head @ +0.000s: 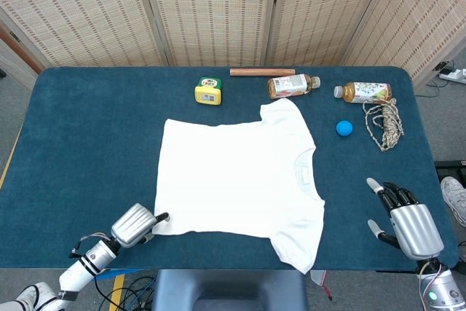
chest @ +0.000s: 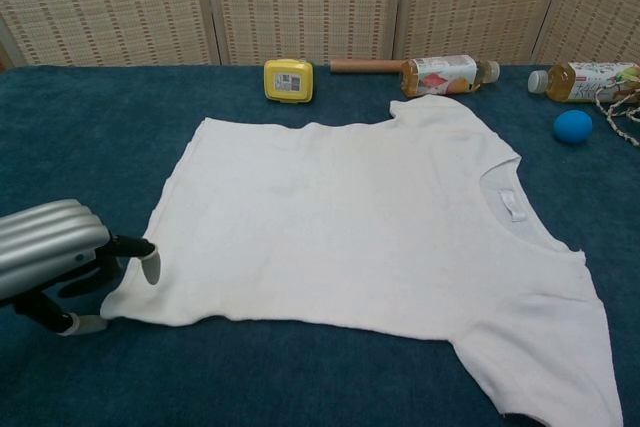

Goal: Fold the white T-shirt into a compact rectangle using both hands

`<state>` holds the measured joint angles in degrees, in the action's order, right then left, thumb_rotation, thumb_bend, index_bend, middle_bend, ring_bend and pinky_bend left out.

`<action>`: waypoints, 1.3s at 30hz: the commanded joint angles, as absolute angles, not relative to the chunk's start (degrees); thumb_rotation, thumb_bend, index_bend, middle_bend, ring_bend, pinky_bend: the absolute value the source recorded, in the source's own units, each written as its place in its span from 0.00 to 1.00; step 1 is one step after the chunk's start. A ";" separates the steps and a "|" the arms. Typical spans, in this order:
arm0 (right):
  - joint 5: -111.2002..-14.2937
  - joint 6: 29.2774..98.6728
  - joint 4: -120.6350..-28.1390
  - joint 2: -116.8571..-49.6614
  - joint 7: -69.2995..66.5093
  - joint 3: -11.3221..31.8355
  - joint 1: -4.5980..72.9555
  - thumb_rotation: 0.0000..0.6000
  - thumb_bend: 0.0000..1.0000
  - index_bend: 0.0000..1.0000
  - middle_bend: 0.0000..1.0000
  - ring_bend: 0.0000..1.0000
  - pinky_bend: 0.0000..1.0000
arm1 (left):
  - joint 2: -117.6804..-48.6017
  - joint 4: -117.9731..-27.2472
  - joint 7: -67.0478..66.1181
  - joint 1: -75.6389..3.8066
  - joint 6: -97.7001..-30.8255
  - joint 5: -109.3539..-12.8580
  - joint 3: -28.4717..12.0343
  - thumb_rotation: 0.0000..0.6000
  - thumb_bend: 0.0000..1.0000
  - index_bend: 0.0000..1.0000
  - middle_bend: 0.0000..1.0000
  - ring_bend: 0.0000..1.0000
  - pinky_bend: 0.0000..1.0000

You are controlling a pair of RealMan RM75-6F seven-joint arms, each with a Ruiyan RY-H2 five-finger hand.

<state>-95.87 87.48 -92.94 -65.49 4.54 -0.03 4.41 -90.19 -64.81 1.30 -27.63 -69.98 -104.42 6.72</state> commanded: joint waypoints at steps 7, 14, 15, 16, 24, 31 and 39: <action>-95.69 87.66 -92.38 -65.79 3.93 0.10 4.39 1.00 0.29 0.08 0.30 0.24 0.27 | -91.96 -63.73 2.63 -28.61 -68.89 -102.81 6.45 1.00 0.24 0.44 0.92 0.87 0.97; -95.64 87.27 -92.20 -65.82 3.92 0.11 4.66 1.00 0.29 0.08 0.31 0.25 0.28 | -92.96 -63.32 4.55 -29.12 -69.53 -102.40 6.46 1.00 0.39 0.49 0.93 0.87 0.97; -95.67 87.15 -92.21 -65.82 3.98 0.08 4.72 1.00 0.29 0.08 0.31 0.25 0.28 | -93.05 -63.33 4.79 -29.20 -69.47 -102.31 6.49 1.00 0.41 0.50 0.93 0.88 0.97; -95.70 87.02 -92.19 -65.82 4.04 0.04 4.78 1.00 0.29 0.08 0.31 0.25 0.28 | -93.14 -63.33 5.02 -29.29 -69.37 -102.25 6.54 1.00 0.43 0.50 0.93 0.88 0.97; -97.31 85.15 -92.04 -66.06 4.42 -0.87 5.94 1.00 0.33 0.08 0.33 0.27 0.31 | -94.14 -63.03 5.66 -29.84 -69.15 -101.65 6.59 1.00 0.49 0.58 0.94 0.88 0.98; -102.14 82.48 -89.96 -67.70 8.57 -1.95 8.69 1.00 0.34 0.13 0.42 0.43 0.51 | -93.99 -63.85 5.54 -30.07 -70.02 -101.46 6.41 1.00 0.49 0.61 0.94 0.89 0.98; -106.94 79.32 -83.56 -73.49 7.44 -3.76 12.22 1.00 0.21 0.32 0.79 0.89 1.00 | -93.47 -65.65 4.26 -30.28 -69.98 -101.40 6.78 1.00 0.49 0.61 0.94 0.89 0.98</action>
